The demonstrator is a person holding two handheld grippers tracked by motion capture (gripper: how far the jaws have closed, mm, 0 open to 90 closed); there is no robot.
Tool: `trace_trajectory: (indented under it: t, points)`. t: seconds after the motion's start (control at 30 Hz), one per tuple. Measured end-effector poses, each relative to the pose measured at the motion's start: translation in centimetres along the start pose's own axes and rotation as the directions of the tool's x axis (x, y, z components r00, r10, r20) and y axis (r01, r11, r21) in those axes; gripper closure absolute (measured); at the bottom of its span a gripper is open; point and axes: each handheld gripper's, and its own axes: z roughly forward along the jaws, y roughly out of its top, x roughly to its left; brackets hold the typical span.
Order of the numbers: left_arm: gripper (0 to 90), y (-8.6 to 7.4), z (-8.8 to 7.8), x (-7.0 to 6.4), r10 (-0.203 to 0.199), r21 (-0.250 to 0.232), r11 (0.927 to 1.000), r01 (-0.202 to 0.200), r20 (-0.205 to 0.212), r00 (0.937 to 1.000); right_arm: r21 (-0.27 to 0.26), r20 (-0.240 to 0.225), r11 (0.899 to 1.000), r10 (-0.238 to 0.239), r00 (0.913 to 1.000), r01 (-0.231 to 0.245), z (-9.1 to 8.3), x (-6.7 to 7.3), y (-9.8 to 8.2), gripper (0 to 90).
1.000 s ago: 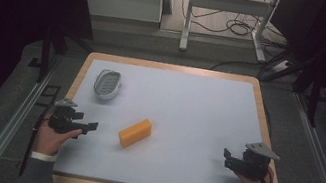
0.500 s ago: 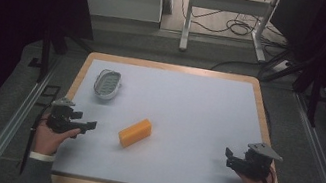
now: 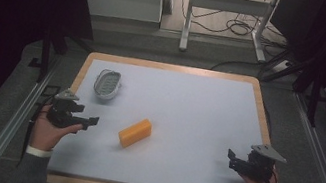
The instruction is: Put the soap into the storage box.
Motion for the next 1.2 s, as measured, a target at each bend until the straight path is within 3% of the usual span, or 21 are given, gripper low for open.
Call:
trace_trajectory:
  t: [0.73, 1.2]
  points:
    - [22.5, 2.2, 0.4, -2.1, 0.099, 0.032, 0.9946, -0.099, 0.021, 0.9949, 0.013, 0.015, 1.0, 0.002, 0.9999, -0.002, -0.2, -0.1, -0.3, 5.0]
    - [22.2, 3.4, 1.0, -3.2, 0.131, 0.06, 0.9894, -0.133, 0.036, 0.9908, 0.016, 0.016, 1.0, 0.002, 0.9999, -0.003, -0.1, -0.1, -0.4, 5.0]
